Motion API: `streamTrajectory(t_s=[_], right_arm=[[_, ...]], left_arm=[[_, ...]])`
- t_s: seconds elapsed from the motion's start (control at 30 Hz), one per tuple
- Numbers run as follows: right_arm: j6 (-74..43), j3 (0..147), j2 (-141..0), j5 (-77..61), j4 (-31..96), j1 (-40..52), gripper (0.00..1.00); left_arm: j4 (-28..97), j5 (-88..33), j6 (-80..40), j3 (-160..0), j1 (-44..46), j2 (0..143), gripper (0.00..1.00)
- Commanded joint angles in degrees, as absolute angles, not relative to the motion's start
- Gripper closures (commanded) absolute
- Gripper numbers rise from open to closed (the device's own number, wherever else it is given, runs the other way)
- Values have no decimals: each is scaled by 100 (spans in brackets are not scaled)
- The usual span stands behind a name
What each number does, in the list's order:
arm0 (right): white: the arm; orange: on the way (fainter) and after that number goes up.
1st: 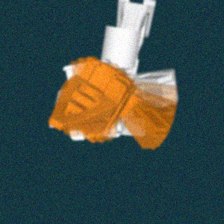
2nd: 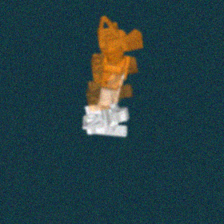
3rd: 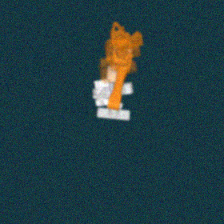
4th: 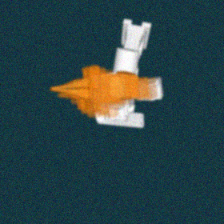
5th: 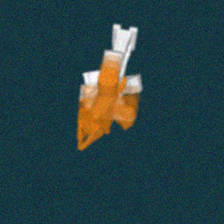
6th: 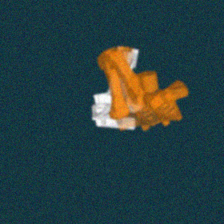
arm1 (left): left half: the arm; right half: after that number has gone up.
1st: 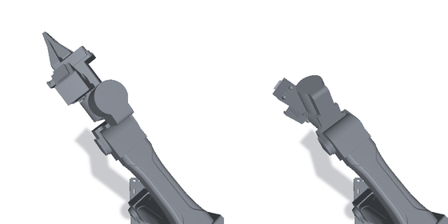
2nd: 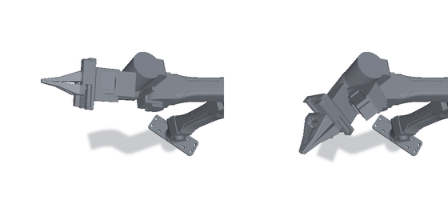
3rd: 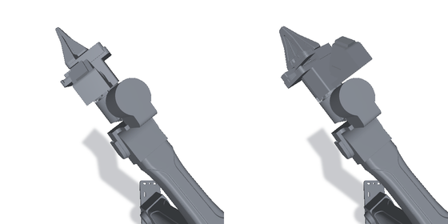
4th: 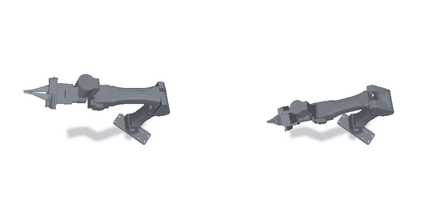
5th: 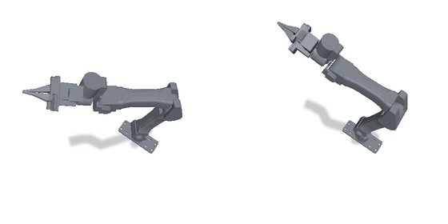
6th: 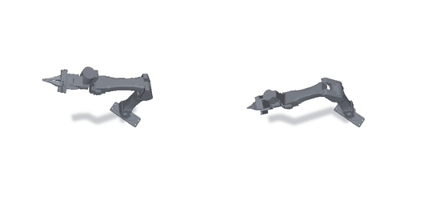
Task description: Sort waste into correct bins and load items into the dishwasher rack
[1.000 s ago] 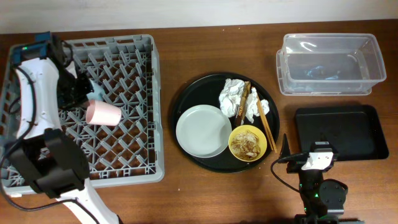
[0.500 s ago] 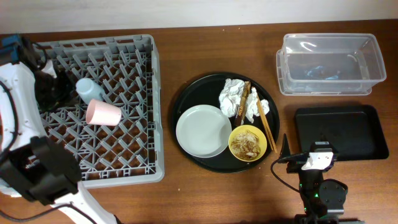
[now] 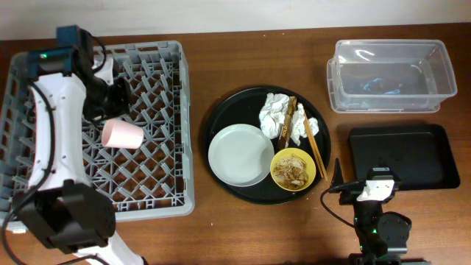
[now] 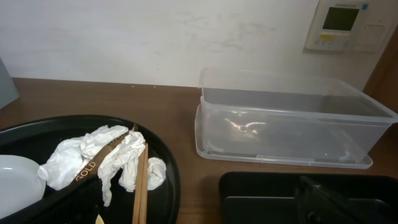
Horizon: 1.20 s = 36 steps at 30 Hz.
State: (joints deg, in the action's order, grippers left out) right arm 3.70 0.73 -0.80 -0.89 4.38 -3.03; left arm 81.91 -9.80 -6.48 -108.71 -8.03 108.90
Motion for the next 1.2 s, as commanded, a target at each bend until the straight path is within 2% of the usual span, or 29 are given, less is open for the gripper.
streamTrajectory(t_s=[0.0, 0.13, 0.7, 0.9, 1.0, 1.17], right_arm=[[405, 32, -36, -36, 456, -340, 1], [405, 32, -36, -36, 456, -340, 1], [405, 32, -36, -36, 456, -340, 1], [405, 32, -36, -36, 456, -342, 1], [408, 32, -36, -36, 456, -340, 1], [405, 32, -36, -36, 456, -340, 1]], left_arm=[[7948, -591, -792, -10436, -939, 10971, 100], [7767, -244, -1100, -10379, -1166, 10971, 100], [7196, -250, -1111, -9607, -1573, 10973, 100], [7310, -272, -1286, -9804, -1678, 10947, 100], [7664, -639, -1232, -10261, -1721, 10892, 100], [8014, -1678, -390, -10694, -1437, 10543, 100]])
